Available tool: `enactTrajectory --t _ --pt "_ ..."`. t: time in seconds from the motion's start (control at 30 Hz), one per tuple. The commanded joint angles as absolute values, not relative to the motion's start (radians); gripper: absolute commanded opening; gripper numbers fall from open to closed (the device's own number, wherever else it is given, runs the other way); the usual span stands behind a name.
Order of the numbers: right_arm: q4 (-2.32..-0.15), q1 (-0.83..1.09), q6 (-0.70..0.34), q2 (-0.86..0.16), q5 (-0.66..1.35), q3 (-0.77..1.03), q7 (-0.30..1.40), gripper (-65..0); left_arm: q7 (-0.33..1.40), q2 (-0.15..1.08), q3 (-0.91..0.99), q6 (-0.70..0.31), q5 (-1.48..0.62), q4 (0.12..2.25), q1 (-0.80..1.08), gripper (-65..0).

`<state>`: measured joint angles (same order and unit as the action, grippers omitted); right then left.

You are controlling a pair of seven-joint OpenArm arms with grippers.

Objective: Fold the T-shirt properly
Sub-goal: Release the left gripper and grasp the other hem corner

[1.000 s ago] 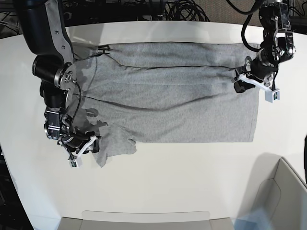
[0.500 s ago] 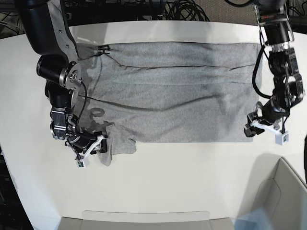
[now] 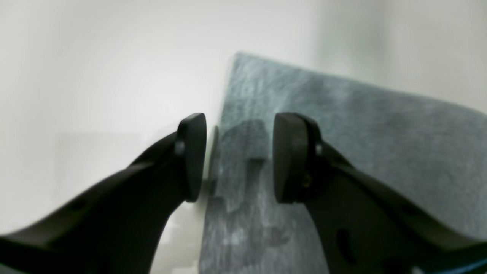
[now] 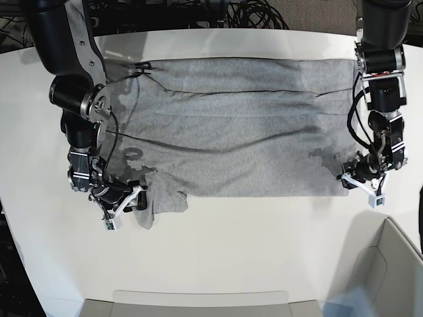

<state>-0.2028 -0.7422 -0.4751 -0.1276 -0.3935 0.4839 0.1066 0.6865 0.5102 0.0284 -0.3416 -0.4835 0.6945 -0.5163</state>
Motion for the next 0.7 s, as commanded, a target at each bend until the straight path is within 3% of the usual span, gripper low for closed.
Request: enactTrajectory --t 0.0,0.17,0.53,0.67 --pt "-0.2 -0.748 -0.464 -0.137 -0.43 0.481 0.176 -39.5 0.641 0.538 0.027 -0.346 -0.489 0.668 -0.564 -36.0" --pt "-0.2 -0.748 -0.464 -0.137 -0.43 0.479 0.176 -39.5 0.572 0.539 -0.042 -0.463 -0.489 0.532 -0.621 -36.0" --pt "-0.2 -0.748 -0.464 -0.133 -0.43 0.479 0.176 -39.6 0.535 0.509 -0.056 -0.564 -0.487 0.42 -0.667 -36.3" --pt "-0.2 -0.751 -0.464 -0.124 -0.43 0.479 0.176 -42.4 0.529 0.493 -0.056 -0.567 -0.487 0.42 -0.633 -44.2"
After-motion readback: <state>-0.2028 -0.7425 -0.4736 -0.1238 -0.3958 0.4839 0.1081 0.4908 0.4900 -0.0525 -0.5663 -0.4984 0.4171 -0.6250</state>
